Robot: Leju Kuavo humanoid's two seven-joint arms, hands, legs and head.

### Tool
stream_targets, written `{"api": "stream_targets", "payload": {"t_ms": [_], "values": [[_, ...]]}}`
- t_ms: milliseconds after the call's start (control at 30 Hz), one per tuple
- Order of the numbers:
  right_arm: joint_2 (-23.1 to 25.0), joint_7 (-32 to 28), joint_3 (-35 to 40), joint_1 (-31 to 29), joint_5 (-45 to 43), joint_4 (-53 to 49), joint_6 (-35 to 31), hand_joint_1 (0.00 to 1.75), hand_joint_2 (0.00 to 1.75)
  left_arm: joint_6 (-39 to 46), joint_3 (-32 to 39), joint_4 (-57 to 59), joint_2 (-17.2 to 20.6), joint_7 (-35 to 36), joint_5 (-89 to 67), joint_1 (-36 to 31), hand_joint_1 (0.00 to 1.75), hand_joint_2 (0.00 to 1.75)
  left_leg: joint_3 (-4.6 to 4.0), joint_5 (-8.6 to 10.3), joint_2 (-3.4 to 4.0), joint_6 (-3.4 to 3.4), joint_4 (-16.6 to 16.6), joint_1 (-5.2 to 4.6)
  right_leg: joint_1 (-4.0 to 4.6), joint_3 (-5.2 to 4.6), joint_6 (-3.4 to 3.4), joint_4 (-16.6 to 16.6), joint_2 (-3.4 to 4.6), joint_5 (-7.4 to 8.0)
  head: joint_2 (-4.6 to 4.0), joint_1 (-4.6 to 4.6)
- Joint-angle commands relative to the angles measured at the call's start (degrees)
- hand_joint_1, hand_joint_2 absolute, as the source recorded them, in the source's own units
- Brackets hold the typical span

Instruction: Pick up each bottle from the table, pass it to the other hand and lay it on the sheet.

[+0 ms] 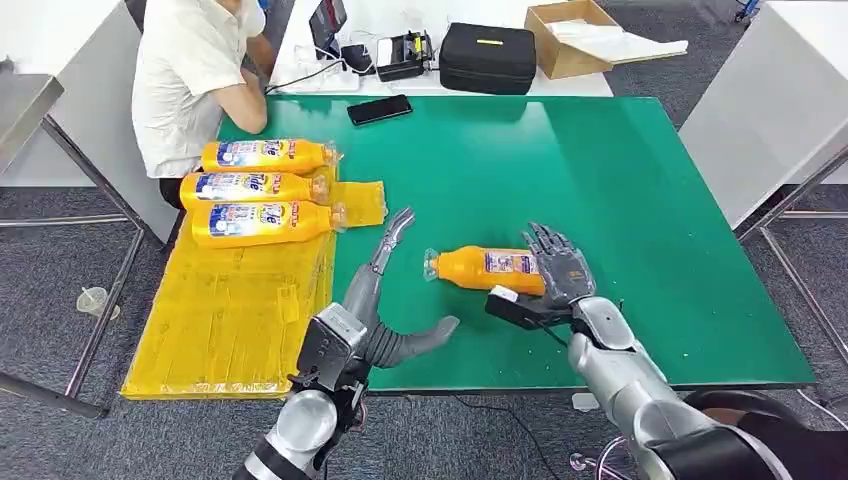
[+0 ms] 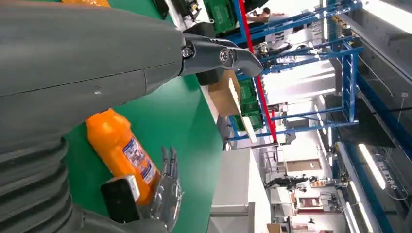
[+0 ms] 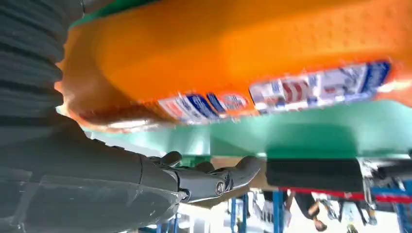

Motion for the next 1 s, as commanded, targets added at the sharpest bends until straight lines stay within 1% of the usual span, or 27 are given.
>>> {"api": "stream_targets", "payload": {"t_ms": [33,67,133,167,233,333,500,633,667,767,833,867,900,933,1000], "values": [[-1.0,1.8,2.0,-4.6,-1.7,8.5,11.1,1.05,1.75,0.1,-1.2,4.1,1.1,0.2,0.8,-2.5,0.00,1.75,0.25,-0.14,0.13,-0.01,0.0,0.02,0.07,0.26,-0.23,0.0,0.03,-0.11,0.00,0.02],[-1.3,2.2,1.8,-4.8,-2.2,8.8,13.0,1.75,1.75,0.0,-1.3,4.1,1.1,0.1,0.9,-2.6,0.00,1.75,0.22,-0.10,0.11,-0.01,0.0,0.01,0.05,0.22,-0.20,0.0,0.02,-0.08,0.00,-0.02],[-2.0,3.0,1.9,-5.1,-2.5,9.8,15.7,1.75,1.75,-0.1,-1.4,4.0,1.4,0.1,1.0,-2.7,0.00,1.75,0.20,-0.08,0.03,0.00,0.0,0.01,0.05,0.22,-0.19,0.0,-0.05,-0.08,0.00,0.02],[-2.3,3.0,1.8,-5.0,-2.6,9.8,15.9,1.75,1.75,-0.1,-1.4,4.0,1.4,0.1,1.0,-2.7,0.00,1.75,0.15,-0.03,0.02,-0.01,0.0,0.00,0.03,0.15,-0.15,0.0,-0.04,-0.04,0.00,0.00],[-2.5,3.7,0.9,-4.5,-3.5,10.0,16.3,1.75,1.75,-0.3,-1.4,4.0,1.5,0.1,1.1,-2.8,0.00,1.75,0.36,-0.12,0.04,-0.02,0.0,0.04,0.10,0.39,-0.29,0.0,-0.08,-0.12,0.00,-0.02],[-2.8,3.9,0.5,-3.6,-3.9,10.0,16.0,1.75,1.75,-0.4,-1.5,4.1,1.5,0.1,1.1,-2.7,0.00,1.75,0.33,0.00,-0.10,-0.01,0.0,0.04,0.07,0.35,-0.17,-0.1,-0.14,-0.05,0.00,0.02],[-2.7,3.9,0.5,-3.6,-3.9,10.0,16.0,1.75,1.75,-0.4,-1.5,4.1,1.5,0.1,1.1,-2.7,0.00,1.75,0.45,-0.03,-0.05,-0.01,0.0,0.06,0.09,0.48,-0.18,-0.1,-0.10,-0.05,0.00,0.00],[-2.8,3.7,-0.5,-2.9,-5.2,10.0,17.4,1.75,1.75,-0.6,-1.5,4.0,1.6,0.1,1.1,-2.7,0.00,1.75,0.59,-0.08,-0.04,-0.02,0.0,0.08,0.14,0.63,-0.31,-0.1,-0.14,-0.11,0.00,0.00],[-2.8,3.4,-0.8,-2.7,-5.6,10.1,17.6,1.75,1.75,-0.6,-1.5,4.0,1.6,0.1,1.1,-2.6,0.00,1.75,0.50,-0.03,-0.09,-0.01,0.0,0.05,0.09,0.54,-0.21,-0.1,-0.15,-0.07,0.00,0.00],[-2.9,1.1,-3.4,-1.2,-8.9,9.6,18.9,1.75,1.75,-0.8,-1.5,4.2,1.6,0.1,1.1,-2.7,0.00,1.75,0.59,-0.06,-0.11,-0.01,0.0,0.09,0.14,0.65,-0.27,-0.1,-0.20,-0.10,0.00,0.00],[-2.2,-2.7,-8.0,0.0,-14.6,9.0,21.8,1.75,1.75,-1.0,-1.6,4.5,1.5,0.1,1.1,-2.8,0.00,1.75,0.61,-0.05,-0.14,-0.01,-0.1,0.10,0.16,0.70,-0.28,-0.2,-0.24,-0.10,0.00,0.02],[-2.0,-3.3,-8.8,0.2,-15.6,8.7,22.3,1.75,1.75,-1.1,-1.6,4.6,1.5,0.1,1.1,-2.8,0.00,1.75,0.59,-0.03,-0.14,-0.01,-0.1,0.09,0.13,0.64,-0.22,-0.2,-0.20,-0.08,0.00,0.02],[-2.0,-3.9,-8.7,0.6,-15.7,8.0,21.4,1.75,1.75,-1.2,-1.6,4.6,1.4,0.1,1.1,-2.7,0.00,1.75,0.56,-0.02,-0.13,0.00,-0.1,0.09,0.12,0.60,-0.17,-0.2,-0.17,-0.06,0.00,0.02],[-1.6,-5.2,-9.8,0.8,-17.2,7.5,21.3,1.75,1.75,-1.5,-1.5,4.5,1.2,0.2,1.7,-2.4,0.00,1.75,0.64,-0.04,-0.13,-0.01,-0.1,0.11,0.15,0.69,-0.25,-0.2,-0.21,-0.08,0.00,0.00],[-0.7,-8.1,-12.0,1.6,-20.7,5.6,23.0,1.75,1.75,-2.8,-0.9,4.0,0.9,0.6,4.1,-1.5,0.00,1.75,0.69,-0.06,-0.07,-0.02,-0.1,0.12,0.17,0.72,-0.26,-0.2,-0.15,-0.07,0.00,0.02]]}}
